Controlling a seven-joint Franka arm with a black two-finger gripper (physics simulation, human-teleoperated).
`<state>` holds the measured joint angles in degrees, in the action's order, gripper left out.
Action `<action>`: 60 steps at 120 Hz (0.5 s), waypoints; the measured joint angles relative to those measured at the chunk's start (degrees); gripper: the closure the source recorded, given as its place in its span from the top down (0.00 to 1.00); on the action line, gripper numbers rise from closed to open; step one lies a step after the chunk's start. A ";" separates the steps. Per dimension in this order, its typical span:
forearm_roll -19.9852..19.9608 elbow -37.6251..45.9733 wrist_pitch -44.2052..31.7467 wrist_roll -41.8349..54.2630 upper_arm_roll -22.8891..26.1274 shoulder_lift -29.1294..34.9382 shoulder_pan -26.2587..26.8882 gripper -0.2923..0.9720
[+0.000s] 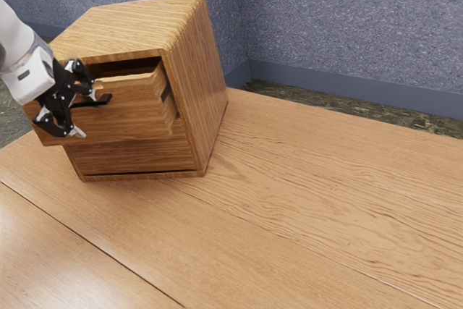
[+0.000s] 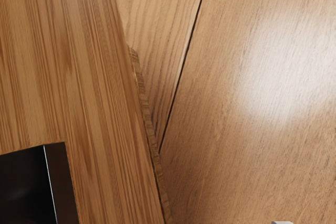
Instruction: Pull the drawer handle with one arm to open the drawer
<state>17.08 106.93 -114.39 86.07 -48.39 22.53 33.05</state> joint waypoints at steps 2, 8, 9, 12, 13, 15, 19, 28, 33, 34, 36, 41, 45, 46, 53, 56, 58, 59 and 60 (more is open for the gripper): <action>-0.03 0.18 0.01 -0.02 0.18 0.08 -0.15 0.61; -0.09 0.76 0.02 -0.08 0.51 0.27 -0.44 0.64; -0.09 0.87 0.02 -0.09 0.55 0.29 -0.48 0.64; -0.08 1.16 0.00 -0.12 0.66 0.33 -0.59 0.66; -0.08 1.26 -0.01 -0.13 0.72 0.35 -0.65 0.66; -0.09 1.41 -0.02 -0.15 0.85 0.38 -0.75 0.68; -0.08 1.64 -0.05 -0.19 1.02 0.43 -0.94 0.70; 0.01 2.80 0.03 -0.25 4.93 1.70 -5.12 0.62; 0.02 3.53 0.10 -0.28 7.12 2.73 -7.44 0.58; 0.01 3.68 0.11 -0.29 7.50 2.94 -7.84 0.59; 0.01 3.92 0.14 -0.30 8.12 3.32 -8.52 0.59; 0.00 4.30 0.33 -0.33 9.26 4.21 -9.87 0.57; -0.01 4.62 0.48 -0.35 10.02 4.84 -10.87 0.58; -0.01 4.74 0.53 -0.35 10.22 5.05 -11.11 0.58; -0.02 5.40 0.80 -0.39 11.32 6.10 -12.45 0.60; -0.02 5.82 0.89 -0.40 11.57 6.43 -12.75 0.60; -0.02 6.06 0.93 -0.41 11.68 6.58 -12.89 0.60; -0.02 6.17 0.95 -0.41 11.72 6.64 -12.95 0.61; -0.02 6.26 0.95 -0.42 11.76 6.69 -12.99 0.61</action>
<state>17.06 113.20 -113.44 85.65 -36.62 29.22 20.05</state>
